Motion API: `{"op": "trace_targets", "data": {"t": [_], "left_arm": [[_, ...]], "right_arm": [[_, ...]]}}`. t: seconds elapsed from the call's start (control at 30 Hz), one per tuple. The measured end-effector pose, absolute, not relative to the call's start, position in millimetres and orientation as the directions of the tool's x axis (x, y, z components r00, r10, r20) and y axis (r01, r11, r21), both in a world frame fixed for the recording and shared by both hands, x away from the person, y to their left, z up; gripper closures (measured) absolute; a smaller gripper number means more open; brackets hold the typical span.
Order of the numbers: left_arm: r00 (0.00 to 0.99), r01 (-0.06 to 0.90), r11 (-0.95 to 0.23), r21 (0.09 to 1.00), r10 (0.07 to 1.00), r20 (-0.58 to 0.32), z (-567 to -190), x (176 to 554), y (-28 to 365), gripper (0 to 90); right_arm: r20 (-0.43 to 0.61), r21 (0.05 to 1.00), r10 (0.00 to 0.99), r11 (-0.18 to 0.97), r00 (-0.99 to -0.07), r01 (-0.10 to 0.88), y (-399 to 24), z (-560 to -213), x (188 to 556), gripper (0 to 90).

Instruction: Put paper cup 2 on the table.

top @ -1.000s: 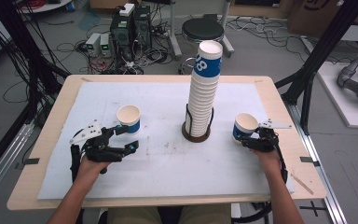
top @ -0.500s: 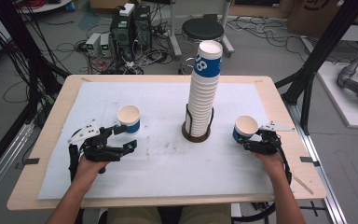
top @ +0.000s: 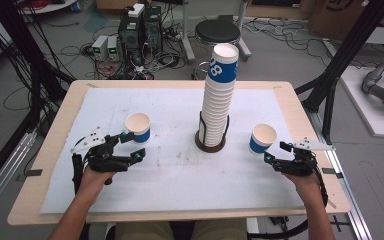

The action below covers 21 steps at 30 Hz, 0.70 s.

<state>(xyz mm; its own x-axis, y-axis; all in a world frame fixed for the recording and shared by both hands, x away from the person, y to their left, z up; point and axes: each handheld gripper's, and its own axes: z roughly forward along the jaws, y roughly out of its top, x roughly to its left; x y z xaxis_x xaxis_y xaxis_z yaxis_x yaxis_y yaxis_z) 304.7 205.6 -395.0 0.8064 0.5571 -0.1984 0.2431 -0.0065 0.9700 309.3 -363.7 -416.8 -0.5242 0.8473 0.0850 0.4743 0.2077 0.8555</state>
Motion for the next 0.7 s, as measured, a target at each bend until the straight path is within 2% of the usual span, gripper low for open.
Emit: {"op": "trace_targets", "data": {"t": [0.17, 0.4, 0.7], "left_arm": [[0.806, 0.233, -0.01, 0.972, 0.562, -0.187, -392.7, 304.9, 205.7, 19.1], [0.809, 0.226, -0.015, 0.974, 0.56, -0.179, -391.8, 304.8, 201.2, 19.0], [0.817, 0.209, -0.027, 0.978, 0.554, -0.159, -389.1, 301.6, 200.1, 19.0]], "right_arm": [[0.089, 0.865, 0.811, 0.225, -0.578, 0.449, -357.8, -402.6, 298.8, 18.9], [0.038, 0.896, 0.749, 0.268, -0.661, 0.355, -333.7, -377.9, 292.6, 18.9], [0.031, 0.923, 0.714, 0.248, -0.699, 0.295, -324.9, -363.0, 287.5, 18.8]]}}
